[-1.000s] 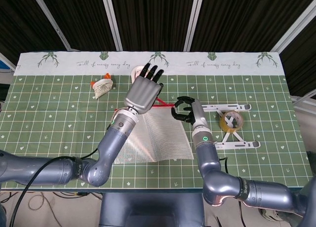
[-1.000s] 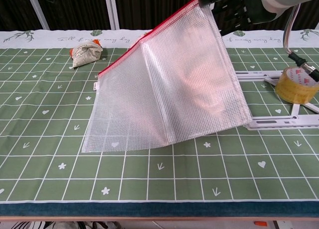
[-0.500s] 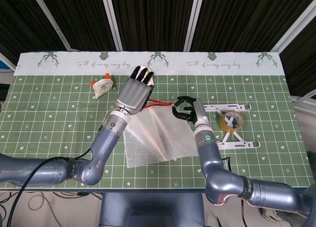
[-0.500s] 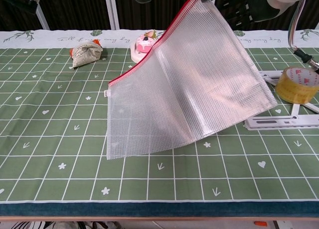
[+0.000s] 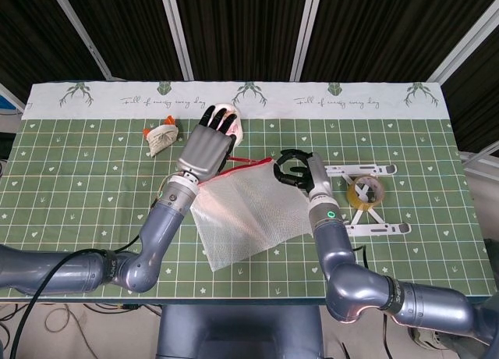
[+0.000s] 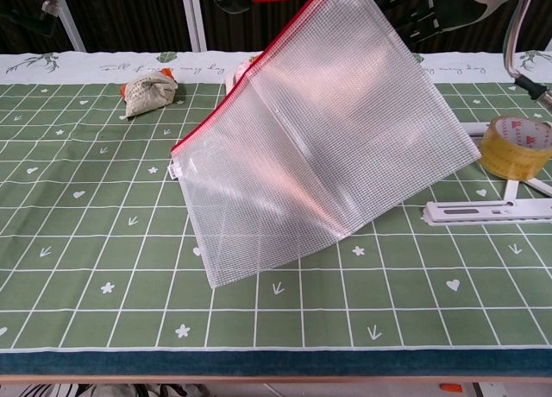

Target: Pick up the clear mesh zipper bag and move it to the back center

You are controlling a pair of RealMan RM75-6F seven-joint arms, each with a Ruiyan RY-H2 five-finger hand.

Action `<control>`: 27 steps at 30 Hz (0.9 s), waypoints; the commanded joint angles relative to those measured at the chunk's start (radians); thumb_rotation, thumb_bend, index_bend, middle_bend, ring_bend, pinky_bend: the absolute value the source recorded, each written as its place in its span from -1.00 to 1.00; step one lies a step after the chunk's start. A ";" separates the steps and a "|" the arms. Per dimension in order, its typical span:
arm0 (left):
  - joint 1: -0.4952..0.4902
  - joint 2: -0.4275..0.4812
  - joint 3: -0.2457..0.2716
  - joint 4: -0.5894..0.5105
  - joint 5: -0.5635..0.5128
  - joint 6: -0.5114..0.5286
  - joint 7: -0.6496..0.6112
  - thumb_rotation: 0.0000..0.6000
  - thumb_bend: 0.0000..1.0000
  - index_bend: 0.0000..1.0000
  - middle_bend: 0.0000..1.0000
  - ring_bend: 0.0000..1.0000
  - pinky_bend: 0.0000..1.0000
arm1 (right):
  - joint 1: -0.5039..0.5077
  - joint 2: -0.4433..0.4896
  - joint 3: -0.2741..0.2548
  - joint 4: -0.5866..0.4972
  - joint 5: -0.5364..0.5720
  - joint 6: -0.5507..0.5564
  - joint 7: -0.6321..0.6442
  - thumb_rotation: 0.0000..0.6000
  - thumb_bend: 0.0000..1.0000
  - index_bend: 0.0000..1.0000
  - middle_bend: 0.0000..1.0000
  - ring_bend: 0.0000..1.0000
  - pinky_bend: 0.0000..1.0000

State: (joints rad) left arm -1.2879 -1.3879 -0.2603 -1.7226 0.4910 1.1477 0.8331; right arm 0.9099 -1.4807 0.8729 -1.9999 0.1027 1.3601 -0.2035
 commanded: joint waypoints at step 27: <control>0.170 0.202 0.071 -0.090 0.084 0.026 -0.086 1.00 -0.14 0.16 -0.79 -1.00 -1.00 | -0.002 0.075 0.043 0.049 0.017 0.021 -0.003 1.00 0.09 0.32 -0.46 -0.86 -0.53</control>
State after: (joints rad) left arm -1.1312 -1.2028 -0.1945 -1.8059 0.5656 1.1749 0.7583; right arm 0.9086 -1.4064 0.9168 -1.9519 0.1202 1.3820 -0.2060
